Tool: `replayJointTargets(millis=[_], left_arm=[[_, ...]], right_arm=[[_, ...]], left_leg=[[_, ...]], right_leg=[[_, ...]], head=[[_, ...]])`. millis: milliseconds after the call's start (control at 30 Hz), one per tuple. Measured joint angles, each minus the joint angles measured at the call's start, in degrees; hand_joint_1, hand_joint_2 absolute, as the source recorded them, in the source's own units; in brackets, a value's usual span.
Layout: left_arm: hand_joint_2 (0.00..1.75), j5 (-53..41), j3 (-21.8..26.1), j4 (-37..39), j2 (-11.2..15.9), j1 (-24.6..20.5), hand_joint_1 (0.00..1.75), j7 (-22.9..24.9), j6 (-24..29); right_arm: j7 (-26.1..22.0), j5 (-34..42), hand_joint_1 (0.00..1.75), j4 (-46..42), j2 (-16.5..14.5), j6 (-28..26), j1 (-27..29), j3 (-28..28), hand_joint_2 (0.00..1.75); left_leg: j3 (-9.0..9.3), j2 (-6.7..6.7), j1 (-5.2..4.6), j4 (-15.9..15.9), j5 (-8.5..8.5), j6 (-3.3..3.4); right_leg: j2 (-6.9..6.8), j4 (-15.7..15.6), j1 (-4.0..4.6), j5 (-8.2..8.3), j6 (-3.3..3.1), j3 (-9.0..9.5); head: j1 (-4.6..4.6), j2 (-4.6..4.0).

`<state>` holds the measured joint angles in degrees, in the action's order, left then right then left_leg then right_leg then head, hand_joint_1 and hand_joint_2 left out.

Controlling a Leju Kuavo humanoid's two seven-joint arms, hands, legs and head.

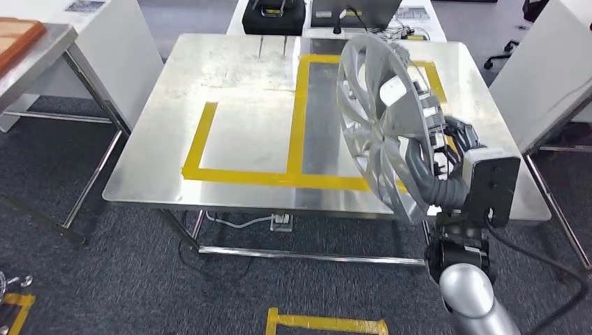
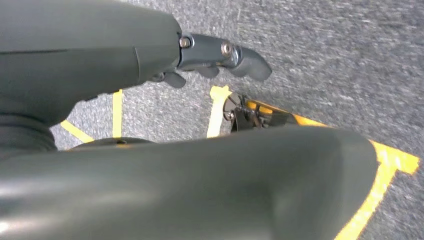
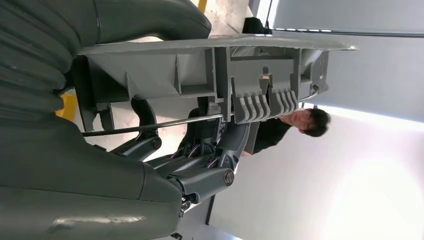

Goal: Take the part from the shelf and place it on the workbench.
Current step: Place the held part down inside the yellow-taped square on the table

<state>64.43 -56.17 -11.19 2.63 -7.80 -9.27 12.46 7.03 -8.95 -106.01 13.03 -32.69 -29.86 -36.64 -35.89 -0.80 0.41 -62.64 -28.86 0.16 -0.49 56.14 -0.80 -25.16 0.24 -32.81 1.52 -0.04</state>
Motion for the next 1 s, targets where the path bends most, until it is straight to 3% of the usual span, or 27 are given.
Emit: replayJointTargets(millis=[67, 100, 133, 167, 233, 267, 300, 400, 467, 567, 633, 667, 700, 767, 833, 933, 1000], left_arm=[[0.0, 0.0, 0.0, 0.0, 0.0, 0.0, 0.0, 0.0, 0.0], [0.0, 0.0, 0.0, 0.0, 0.0, 0.1, 0.0, 0.0, 0.0], [0.0, 0.0, 0.0, 0.0, 0.0, 0.2, 0.0, 0.1, 0.0], [0.0, 0.0, 0.0, 0.0, 0.1, 0.3, 0.0, 0.1, 0.0], [0.0, 0.0, 0.0, 0.0, 0.1, 0.3, 0.0, 0.1, 0.1], [0.0, 0.0, 0.0, 0.0, 0.2, 0.2, 0.0, 0.1, 0.1], [0.0, 0.0, 0.0, 0.0, 0.2, 0.2, 0.0, 0.1, 0.1], [0.0, 0.1, 0.0, 0.0, 0.1, 0.0, 0.0, 0.2, 0.0], [0.0, 0.2, 0.0, 0.0, 0.1, 0.1, 0.0, 0.2, 0.0], [0.0, 0.3, 0.0, 0.0, 0.2, 0.1, 0.0, 0.2, -0.1], [0.0, 0.4, 0.0, 0.0, 0.2, 0.2, 0.0, 0.2, -0.1], [0.0, 0.4, 0.0, 0.0, 0.2, 0.3, 0.0, 0.2, -0.1], [0.0, 0.4, 0.0, 0.0, 0.2, 0.3, 0.0, 0.2, -0.1], [0.0, 0.4, 0.0, 0.0, 0.0, 0.4, 0.0, 0.2, -0.2], [0.0, 0.4, 0.0, 0.0, -0.1, 0.2, 0.0, 0.2, -0.2], [0.0, 0.4, 0.0, 0.0, 0.0, 0.2, 0.0, 0.2, -0.3], [0.0, 0.4, 0.0, 0.0, 0.0, 0.1, 0.0, 0.1, -0.4]], right_arm=[[0.0, 0.0, 1.75, 0.0, 0.0, -0.1, 0.0, 0.0, 1.75], [0.0, 0.0, 1.75, 0.0, 0.0, -0.1, 0.1, 0.0, 1.75], [0.0, 0.0, 1.75, 0.0, 0.0, -0.1, 0.2, 0.0, 1.75], [0.1, 0.0, 1.75, 0.0, 0.0, -0.1, 0.3, 0.0, 1.75], [0.1, 0.0, 1.75, 0.0, 0.0, -0.1, 0.5, 0.0, 1.75], [0.1, 0.0, 1.75, 0.0, 0.0, -0.1, 0.4, 0.0, 1.75], [0.1, 0.0, 1.75, -0.1, 0.0, -0.1, 0.3, 0.0, 1.75], [0.1, -0.1, 1.75, -0.3, 0.0, -0.1, 0.0, 0.0, 1.75], [0.1, 0.0, 1.75, -0.3, 0.1, -0.1, 0.0, 0.1, 1.75], [0.1, -0.1, 1.75, -0.3, 0.1, -0.3, 0.1, 0.2, 1.75], [0.1, -0.1, 1.75, -0.2, 0.3, -0.4, 0.4, 0.3, 1.75], [0.1, -0.1, 1.75, -0.2, 0.3, -0.5, 0.5, 0.3, 1.75], [0.1, -0.1, 1.75, -0.2, 0.4, -0.6, 0.6, 0.5, 1.75], [0.2, -0.1, 1.75, -0.3, 0.6, -0.8, 0.5, 0.8, 1.75], [0.3, -0.1, 1.75, -0.5, 0.7, -1.1, 0.3, 1.2, 1.75], [0.6, -0.1, 1.75, -1.1, 1.0, -1.7, 0.2, 1.9, 1.75], [0.8, -0.1, 1.75, -1.3, 1.2, -2.0, 0.1, 2.5, 1.75]], left_leg=[[-4.91, 0.19, 0.36, -7.6, -1.76, -0.4], [-7.05, 0.25, 0.54, -10.3, -1.68, -0.56], [-8.23, 0.32, 0.67, -11.0, -0.59, -0.69], [-8.11, 0.39, 0.78, -9.2, 1.59, -0.81], [-5.42, 0.68, 0.92, -2.0, 6.36, -1.0], [-3.75, 0.82, 0.92, 1.4, 7.31, -0.94], [-2.6, 0.91, 0.87, 3.3, 7.37, -0.71], [-1.47, 0.7, 0.77, 4.2, 5.69, 0.62], [-0.79, 0.41, 0.76, 4.3, 5.07, 1.36], [0.47, -0.07, 0.35, 4.4, 4.01, 2.14], [1.73, -0.49, -0.06, 4.4, 3.02, 2.4], [2.55, -0.68, -0.31, 4.4, 2.44, 2.49], [3.44, -0.82, -0.6, 4.4, 1.84, 2.57], [4.82, -1.02, -1.08, 4.4, 0.69, 2.67], [5.36, -1.19, -1.26, 4.4, -0.05, 2.42], [5.42, -1.1, -1.4, 3.7, -0.31, 1.8], [3.21, -0.46, -1.31, -0.1, -0.98, 1.26]], right_leg=[[-0.03, -0.1, -0.02, -0.82, -0.21, 0.97], [-0.01, -0.1, -0.06, -1.32, -0.18, 1.52], [0.02, -0.1, -0.13, -1.87, -0.05, 2.17], [0.06, -0.1, -0.24, -2.46, 0.15, 2.92], [0.13, 0.0, -0.42, -3.77, 0.82, 4.2], [0.16, 0.1, -0.37, -4.45, 1.27, 4.51], [0.17, 0.1, -0.27, -4.94, 1.7, 4.67], [0.19, 0.7, -0.17, -5.3, 2.63, 5.25], [0.19, 3.9, -0.31, -5.48, 2.92, 3.49], [0.2, 14.1, -0.12, -8.62, 2.77, -3.52], [0.21, 17.0, 0.31, -10.73, 2.28, -7.13], [0.23, 15.8, 0.57, -10.18, 1.87, -7.77], [0.24, 13.1, 0.87, -8.1, 1.31, -7.68], [0.44, 6.3, 1.66, -1.43, -0.21, -6.8], [0.82, 2.8, 2.28, 2.1, -1.31, -6.02], [0.85, 1.6, 2.08, 3.02, -1.56, -4.66], [0.8, 1.0, 1.69, 3.03, -1.75, -3.73]], head=[[-0.76, 0.0], [-1.03, 0.0], [-1.23, 0.0], [-1.4, 0.0], [-1.82, 0.0], [-2.12, 0.0], [-2.34, 0.0], [-2.16, 0.0], [-1.53, 0.0], [-0.7, 0.0], [-0.35, 0.0], [-0.12, 0.0], [0.13, 0.0], [0.36, 0.0], [0.3, 0.0], [0.28, 0.0], [-0.11, 0.0]])
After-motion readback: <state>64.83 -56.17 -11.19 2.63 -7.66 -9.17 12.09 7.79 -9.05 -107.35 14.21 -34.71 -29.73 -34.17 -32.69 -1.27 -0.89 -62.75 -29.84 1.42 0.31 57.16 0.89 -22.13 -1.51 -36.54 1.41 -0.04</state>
